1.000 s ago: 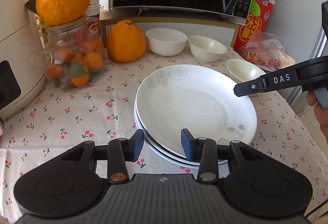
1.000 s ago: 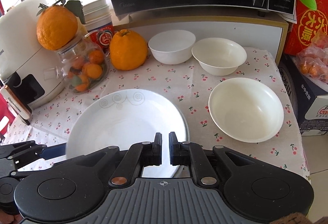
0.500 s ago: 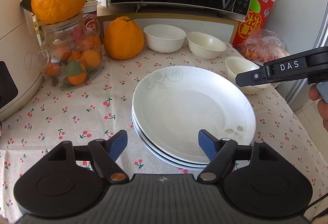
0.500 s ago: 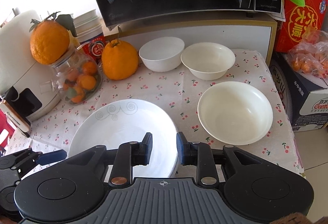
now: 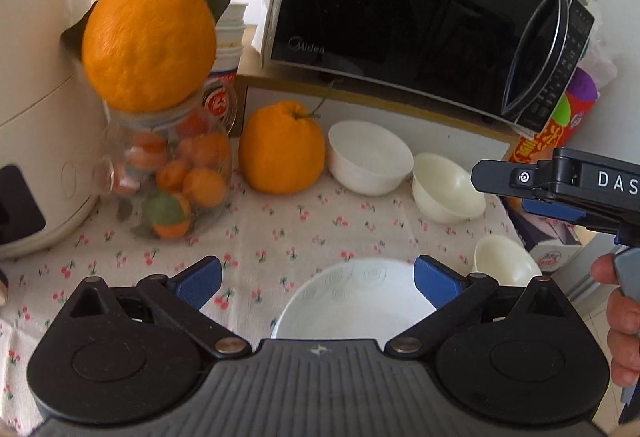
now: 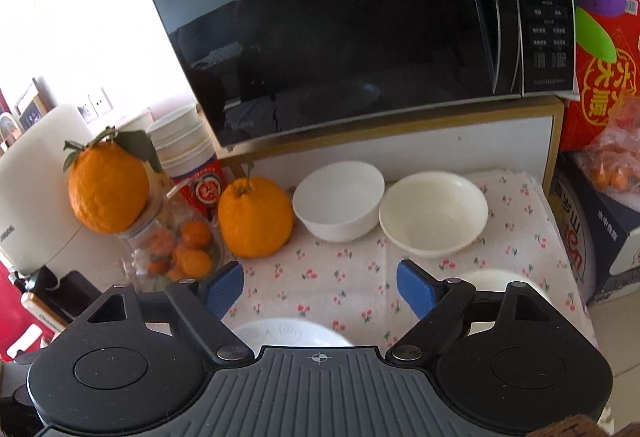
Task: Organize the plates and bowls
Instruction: 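Reach both tools toward the white bowl beside the large orange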
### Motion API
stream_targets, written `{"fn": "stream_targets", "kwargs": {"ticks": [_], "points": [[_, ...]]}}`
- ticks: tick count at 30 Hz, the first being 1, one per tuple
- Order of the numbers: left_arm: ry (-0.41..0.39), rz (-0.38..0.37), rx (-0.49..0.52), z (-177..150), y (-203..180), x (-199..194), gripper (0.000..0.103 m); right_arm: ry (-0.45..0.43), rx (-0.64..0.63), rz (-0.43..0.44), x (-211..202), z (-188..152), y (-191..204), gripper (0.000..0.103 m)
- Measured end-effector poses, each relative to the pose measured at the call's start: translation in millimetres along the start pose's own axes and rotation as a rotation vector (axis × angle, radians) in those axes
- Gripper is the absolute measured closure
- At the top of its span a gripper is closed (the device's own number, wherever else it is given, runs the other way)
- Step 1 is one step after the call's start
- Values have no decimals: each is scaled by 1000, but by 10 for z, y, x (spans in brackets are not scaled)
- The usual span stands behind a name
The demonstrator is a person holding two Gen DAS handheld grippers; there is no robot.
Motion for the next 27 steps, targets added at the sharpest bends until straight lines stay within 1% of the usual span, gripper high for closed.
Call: {"fn": "stream_targets", "kwargs": {"ticks": [3, 6, 8, 11, 12, 13, 14, 15, 16, 17, 18, 19, 20, 21, 22, 24, 25, 26, 27], "points": [[10, -1, -41, 204, -91, 257, 1, -21, -64, -5, 158, 255, -69, 11], [34, -19, -69, 333, -155, 546, 1, 8, -107, -32, 386, 406, -216, 11], [45, -45, -87, 400, -179, 711, 1, 31, -132, -56, 547, 451, -328, 11], [40, -86, -109, 452, -205, 928, 6, 50, -170, -78, 771, 507, -447, 12], [45, -91, -116, 453, -208, 1005, 10, 54, -182, -87, 841, 526, -478, 15], [58, -96, -122, 447, -230, 1085, 16, 61, -195, -101, 926, 546, -510, 18], [68, -106, -130, 465, -238, 1158, 20, 64, -208, -111, 992, 563, -527, 22], [71, -122, -146, 481, -244, 1210, 20, 69, -227, -111, 1059, 574, -539, 29], [56, -157, -174, 503, -259, 1213, 10, 76, -241, -107, 1133, 582, -552, 36], [52, -175, -188, 517, -283, 1223, 10, 84, -244, -107, 1208, 581, -576, 39], [60, -189, -183, 519, -318, 1237, 14, 93, -239, -111, 1273, 580, -604, 46], [61, -205, -180, 517, -351, 1250, 20, 101, -228, -118, 1345, 582, -650, 54], [59, -213, -185, 502, -368, 1257, 23, 106, -220, -126, 1401, 581, -684, 57], [66, -216, -189, 484, -377, 1282, 29, 113, -215, -134, 1459, 575, -709, 63], [79, -211, -196, 462, -375, 1316, 34, 120, -212, -140, 1509, 567, -724, 66], [118, -208, -243, 408, -355, 1400, 38, 129, -203, -140, 1600, 560, -745, 69], [134, -218, -278, 385, -344, 1442, 42, 134, -199, -137, 1633, 555, -747, 73], [145, -227, -306, 370, -333, 1470, 43, 140, -195, -133, 1666, 552, -746, 75], [154, -233, -330, 366, -325, 1498, 48, 146, -193, -132, 1695, 548, -744, 77]]}}
Point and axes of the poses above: each gripper's, at about its wrist camera, not at the fingertips, and x roughly the way its jaws point, y to its left, z to its top, the point moved 9 cm from there along x, roughly the way its jaws point, and after that the axes turned 9 degrees about z, right-handed, at the moved point
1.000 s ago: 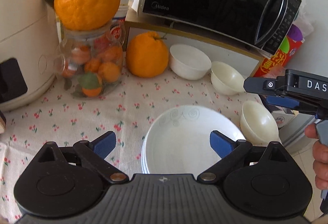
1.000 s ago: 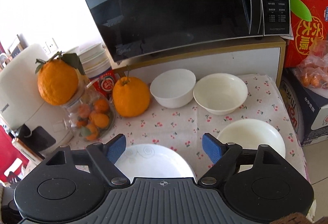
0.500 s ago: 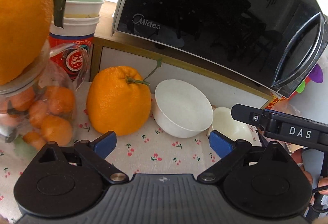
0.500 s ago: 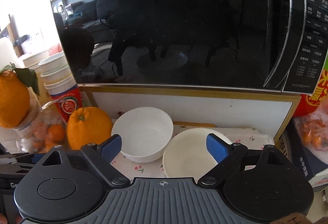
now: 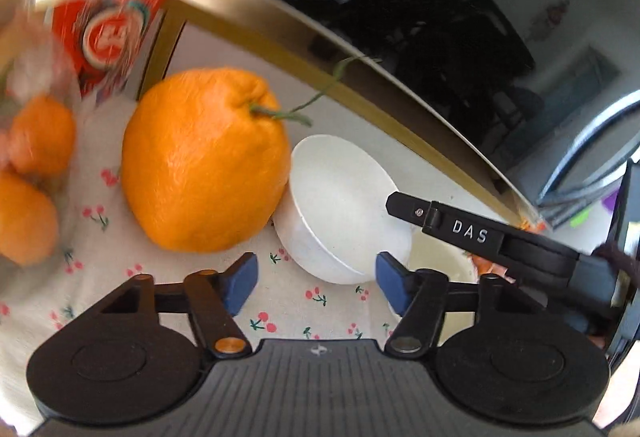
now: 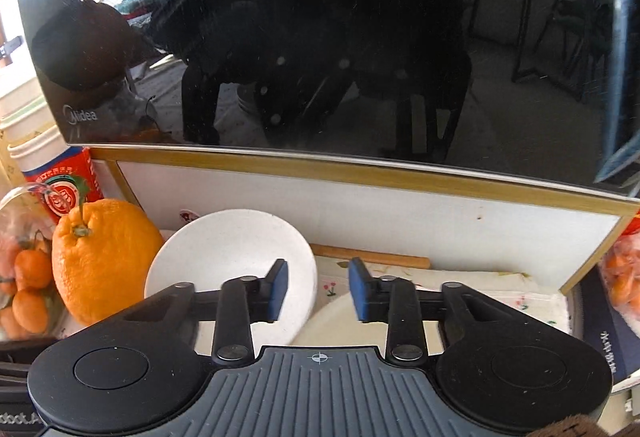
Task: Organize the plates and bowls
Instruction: 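Reach both tools toward the white bowl beside the large orange, then close both grippers on the rim of the white bowl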
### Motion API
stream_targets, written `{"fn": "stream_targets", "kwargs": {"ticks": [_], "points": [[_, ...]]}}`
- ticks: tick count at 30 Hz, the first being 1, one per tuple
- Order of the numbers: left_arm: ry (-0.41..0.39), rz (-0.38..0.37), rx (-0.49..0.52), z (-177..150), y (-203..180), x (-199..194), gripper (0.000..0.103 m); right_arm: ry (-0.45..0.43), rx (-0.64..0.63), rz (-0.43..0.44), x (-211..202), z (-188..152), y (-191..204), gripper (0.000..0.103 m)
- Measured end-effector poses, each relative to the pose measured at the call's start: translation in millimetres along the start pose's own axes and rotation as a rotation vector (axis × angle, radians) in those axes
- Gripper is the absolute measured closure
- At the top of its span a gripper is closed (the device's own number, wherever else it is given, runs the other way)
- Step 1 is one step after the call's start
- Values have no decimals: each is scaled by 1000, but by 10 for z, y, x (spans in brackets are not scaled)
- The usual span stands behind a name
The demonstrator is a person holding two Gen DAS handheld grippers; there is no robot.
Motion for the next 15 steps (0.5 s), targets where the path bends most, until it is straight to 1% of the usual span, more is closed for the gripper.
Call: {"fn": "stream_targets", "kwargs": {"ticks": [1, 4, 5, 6, 7, 8, 11, 13, 15], "points": [[4, -7, -34, 9, 21, 22, 53, 8, -2, -3, 29, 0, 6, 80], [4, -14, -131, 46, 89, 64, 62, 38, -8, -18, 113, -21, 12, 86], [2, -11, -149, 46, 100, 79, 63, 44, -8, -19, 132, -26, 16, 87], [5, -11, -160, 36, 114, 84, 67, 49, -7, -20, 145, -30, 21, 90], [7, -11, -165, 23, 114, 100, 75, 55, -5, -22, 171, -36, 30, 92], [5, -6, -167, 22, 110, 127, 77, 59, -4, -25, 187, -41, 44, 93], [1, -7, -173, 40, 117, 176, 78, 52, 7, -39, 185, -34, 42, 93], [2, 1, -163, 62, 130, 184, 80, 49, 24, -37, 151, -42, 20, 96], [4, 6, -152, 83, 122, 183, 81, 48, 27, -35, 110, -68, 9, 97]]}}
Point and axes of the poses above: each gripper's, at about its wrist camera, not at the fingertips, and x roughly the way its jaws point, y to its left, z to its top, the point moved 9 cm from there along x, roughly the way its jaws point, and after that the axes turned 9 degrees about z, right-handed, at the moved point
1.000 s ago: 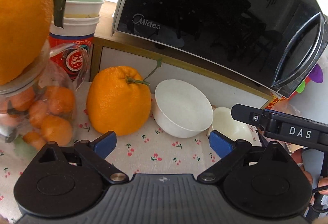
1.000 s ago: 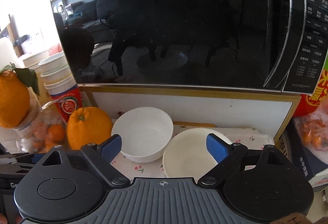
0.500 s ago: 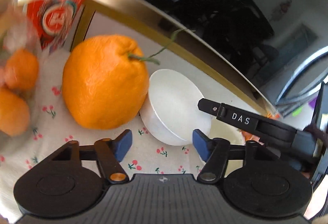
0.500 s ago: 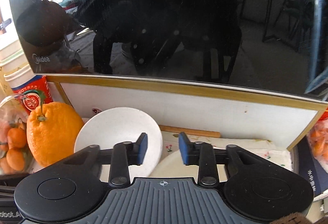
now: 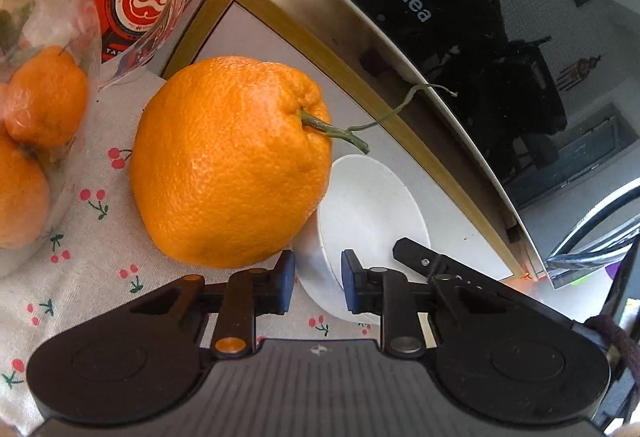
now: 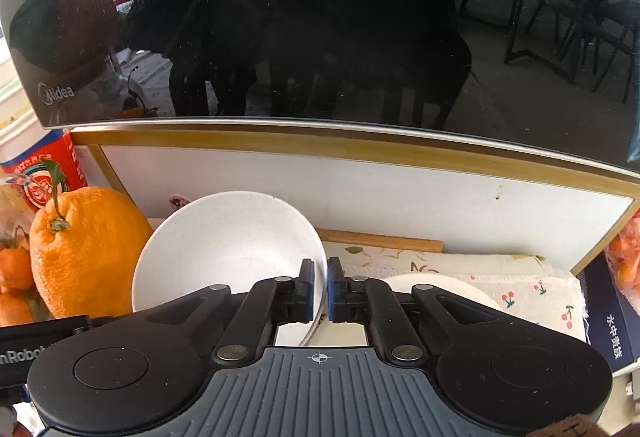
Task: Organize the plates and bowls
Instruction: 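Close both grippers on the rim of the white bowl, then carry the white bowl beside the plate stack and open both grippers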
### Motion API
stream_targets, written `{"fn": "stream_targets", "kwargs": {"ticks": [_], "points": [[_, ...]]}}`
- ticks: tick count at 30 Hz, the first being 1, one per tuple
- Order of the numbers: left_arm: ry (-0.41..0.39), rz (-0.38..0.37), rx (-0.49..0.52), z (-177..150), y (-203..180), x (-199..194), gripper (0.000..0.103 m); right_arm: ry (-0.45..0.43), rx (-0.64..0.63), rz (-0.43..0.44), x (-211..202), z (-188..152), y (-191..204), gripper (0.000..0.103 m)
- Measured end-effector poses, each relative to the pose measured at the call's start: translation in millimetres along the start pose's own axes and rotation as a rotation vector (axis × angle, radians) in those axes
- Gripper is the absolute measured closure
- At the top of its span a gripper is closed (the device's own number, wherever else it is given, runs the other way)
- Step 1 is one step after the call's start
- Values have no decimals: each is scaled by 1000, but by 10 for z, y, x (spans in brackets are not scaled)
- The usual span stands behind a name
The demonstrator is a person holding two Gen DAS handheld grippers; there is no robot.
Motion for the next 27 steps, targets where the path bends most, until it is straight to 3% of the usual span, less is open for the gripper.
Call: {"fn": "stream_targets", "kwargs": {"ticks": [7, 17, 27], "points": [[-16, -11, 59, -15, -135, -212, 81, -44, 19, -13, -287, 25, 57, 97], [-9, -88, 152, -72, -192, -801, 81, -97, 43, -67, -928, -46, 286, 97], [16, -171, 313, -131, -6, -1450, 81, -129, 202, -60, -1651, -468, 664, 96]]}}
Point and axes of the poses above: each gripper's, at about its wrist camera, not at the fingertips, and x roughly the way its jaws point, y to its left, z to its top, the point moved 9 cm from there along x, roughly the way its jaws point, and after that the axes turned 9 degrees about z, right-handed, at the moved point
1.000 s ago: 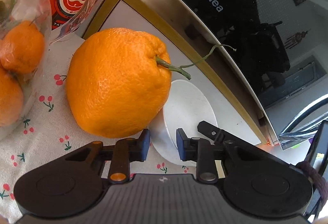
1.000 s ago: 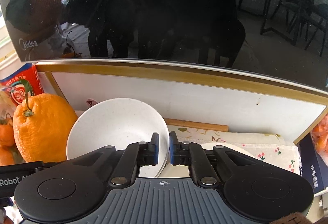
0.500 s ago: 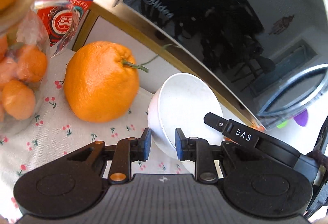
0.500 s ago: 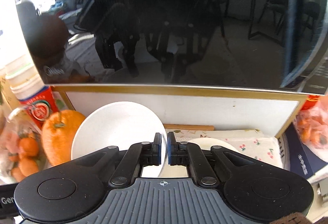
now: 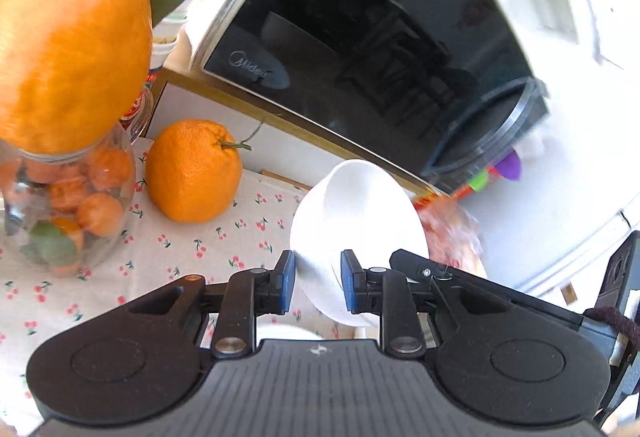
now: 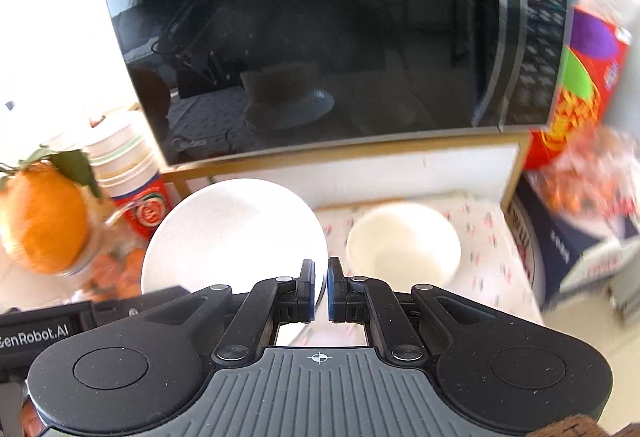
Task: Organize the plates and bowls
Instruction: 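Carry the white bowl beside the plate stack and open both grippers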
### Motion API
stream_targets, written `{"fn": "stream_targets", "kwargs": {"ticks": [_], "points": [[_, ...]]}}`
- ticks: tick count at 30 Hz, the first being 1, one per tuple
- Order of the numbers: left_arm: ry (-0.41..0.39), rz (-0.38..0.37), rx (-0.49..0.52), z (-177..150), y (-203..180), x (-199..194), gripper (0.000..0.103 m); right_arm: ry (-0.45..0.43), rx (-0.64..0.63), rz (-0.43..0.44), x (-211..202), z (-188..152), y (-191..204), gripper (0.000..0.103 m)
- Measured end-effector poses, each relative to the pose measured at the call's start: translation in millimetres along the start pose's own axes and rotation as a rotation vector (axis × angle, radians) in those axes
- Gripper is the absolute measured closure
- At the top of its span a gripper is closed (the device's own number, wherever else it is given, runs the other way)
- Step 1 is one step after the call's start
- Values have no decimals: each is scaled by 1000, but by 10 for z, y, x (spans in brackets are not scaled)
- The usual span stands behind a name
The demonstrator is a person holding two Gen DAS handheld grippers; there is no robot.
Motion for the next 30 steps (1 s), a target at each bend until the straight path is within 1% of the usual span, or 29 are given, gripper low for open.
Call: {"fn": "stream_targets", "kwargs": {"ticks": [3, 9, 11, 14, 16, 19, 23, 30], "points": [[15, -9, 53, -119, -19, -83, 81, 4, 49, 5, -177, -172, 45, 96], [66, -18, 128, -416, 82, -328, 81, 56, 144, 9, -413, -588, 133, 96], [75, -22, 150, -478, 105, -490, 81, 62, 158, 18, -484, -730, 202, 95], [71, -23, 177, -533, 188, -614, 81, 57, 163, 45, -553, -885, 309, 94], [67, -21, 184, -559, 290, -689, 81, 50, 170, 81, -581, -966, 393, 94], [79, -2, 161, -585, 477, -761, 81, 91, 159, 124, -511, -1062, 548, 92], [92, 34, 141, -591, 724, -821, 82, 125, 78, 151, -382, -1153, 834, 92], [123, 106, 108, -608, 1080, -730, 83, 178, 64, 216, -25, -1249, 1092, 92]]}}
Point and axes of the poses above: each gripper's, at about its wrist camera, not at the fingertips, and x roughly the way its jaws point, y to its left, z to its top, the point moved 9 cm from there along x, roughly the way its jaws point, and after that the axes turned 9 degrees about z, right-handed, at the moved point
